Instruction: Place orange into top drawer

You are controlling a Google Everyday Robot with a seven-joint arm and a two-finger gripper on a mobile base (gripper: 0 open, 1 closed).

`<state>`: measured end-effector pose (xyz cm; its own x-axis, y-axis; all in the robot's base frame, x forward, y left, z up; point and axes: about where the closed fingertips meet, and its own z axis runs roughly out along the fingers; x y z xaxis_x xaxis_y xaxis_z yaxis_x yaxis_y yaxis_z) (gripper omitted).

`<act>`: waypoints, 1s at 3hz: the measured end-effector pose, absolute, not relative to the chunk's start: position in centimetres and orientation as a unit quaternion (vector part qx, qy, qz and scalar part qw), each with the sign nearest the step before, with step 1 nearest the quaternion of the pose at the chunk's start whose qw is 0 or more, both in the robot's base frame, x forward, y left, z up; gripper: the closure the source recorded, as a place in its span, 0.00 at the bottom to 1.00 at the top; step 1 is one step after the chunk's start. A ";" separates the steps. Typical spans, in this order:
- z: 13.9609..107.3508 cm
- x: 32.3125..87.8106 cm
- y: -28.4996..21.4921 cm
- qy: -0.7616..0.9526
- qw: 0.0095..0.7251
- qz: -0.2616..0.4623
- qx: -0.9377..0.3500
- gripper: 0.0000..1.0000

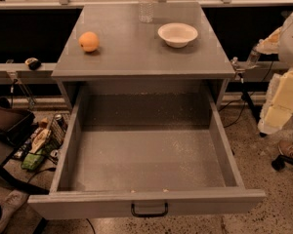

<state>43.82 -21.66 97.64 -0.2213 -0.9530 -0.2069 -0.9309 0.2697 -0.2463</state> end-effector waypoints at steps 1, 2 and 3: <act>97.6 43.8 -21.7 0.781 0.159 -0.035 -0.603 0.00; 97.1 46.9 -19.7 0.770 0.196 -0.018 -0.607 0.00; 97.5 53.4 -17.0 0.763 0.254 -0.019 -0.594 0.00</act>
Offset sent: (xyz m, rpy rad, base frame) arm 0.0919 0.0558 -0.0187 0.2028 -0.1061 0.0813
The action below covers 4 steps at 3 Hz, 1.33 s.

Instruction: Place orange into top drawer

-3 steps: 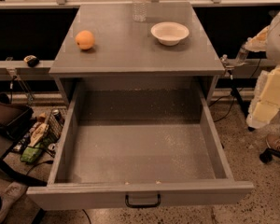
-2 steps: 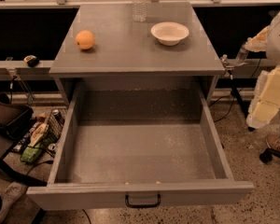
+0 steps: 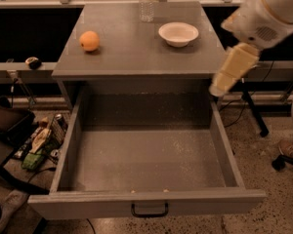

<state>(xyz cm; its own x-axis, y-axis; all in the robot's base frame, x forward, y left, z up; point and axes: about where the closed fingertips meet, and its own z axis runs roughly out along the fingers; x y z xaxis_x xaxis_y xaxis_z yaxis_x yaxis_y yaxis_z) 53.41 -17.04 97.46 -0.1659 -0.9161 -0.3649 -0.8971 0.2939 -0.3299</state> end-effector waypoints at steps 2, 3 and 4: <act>97.3 64.1 -11.2 0.730 0.378 0.056 -0.566 0.00; 97.3 64.2 -11.2 0.730 0.378 0.056 -0.567 0.00; 96.2 67.9 -8.8 0.711 0.390 0.072 -0.580 0.00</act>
Offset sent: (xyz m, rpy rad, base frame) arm 0.1505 0.0795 0.0019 0.4350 -0.1736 0.0679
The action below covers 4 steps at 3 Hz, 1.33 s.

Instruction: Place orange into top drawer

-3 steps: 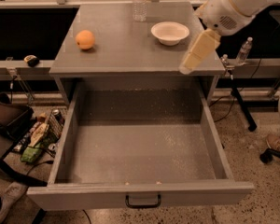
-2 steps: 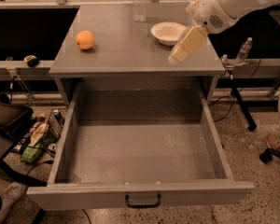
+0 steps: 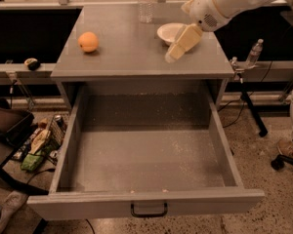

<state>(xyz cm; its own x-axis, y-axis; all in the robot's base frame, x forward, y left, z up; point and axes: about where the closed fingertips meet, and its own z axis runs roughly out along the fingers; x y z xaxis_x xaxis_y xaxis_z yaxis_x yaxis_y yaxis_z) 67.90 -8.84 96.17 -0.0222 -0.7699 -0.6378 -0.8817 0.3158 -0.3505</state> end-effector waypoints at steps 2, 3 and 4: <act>92.1 77.6 1.5 0.679 0.405 0.107 -0.603 0.00; 88.7 81.0 4.6 0.681 0.412 0.124 -0.593 0.00; 86.1 83.6 7.0 0.679 0.433 0.141 -0.576 0.00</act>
Offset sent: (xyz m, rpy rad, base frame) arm 0.1587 0.1671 -0.0681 0.0866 -0.0381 0.1205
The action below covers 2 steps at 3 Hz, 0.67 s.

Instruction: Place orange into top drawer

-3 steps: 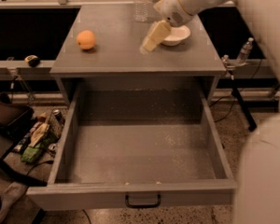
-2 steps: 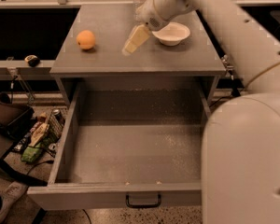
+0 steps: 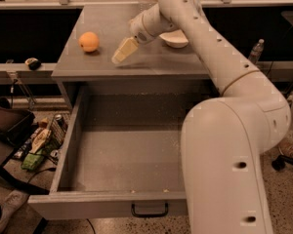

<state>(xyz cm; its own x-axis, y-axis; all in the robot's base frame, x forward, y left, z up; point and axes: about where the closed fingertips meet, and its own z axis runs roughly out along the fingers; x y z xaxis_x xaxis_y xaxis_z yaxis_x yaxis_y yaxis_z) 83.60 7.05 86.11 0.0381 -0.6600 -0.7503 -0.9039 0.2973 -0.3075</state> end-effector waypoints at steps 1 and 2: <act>85.0 86.1 9.4 0.670 0.462 0.154 -0.560 0.00; 85.8 88.0 12.2 0.653 0.492 0.165 -0.552 0.00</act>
Offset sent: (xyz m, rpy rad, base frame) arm 0.0854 0.0748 0.0296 0.2088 -0.1428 0.0065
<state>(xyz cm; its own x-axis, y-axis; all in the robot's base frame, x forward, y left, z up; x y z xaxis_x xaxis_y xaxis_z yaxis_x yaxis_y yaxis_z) 88.01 12.16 85.84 0.0936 -0.5593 -0.8237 -0.8830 0.3356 -0.3282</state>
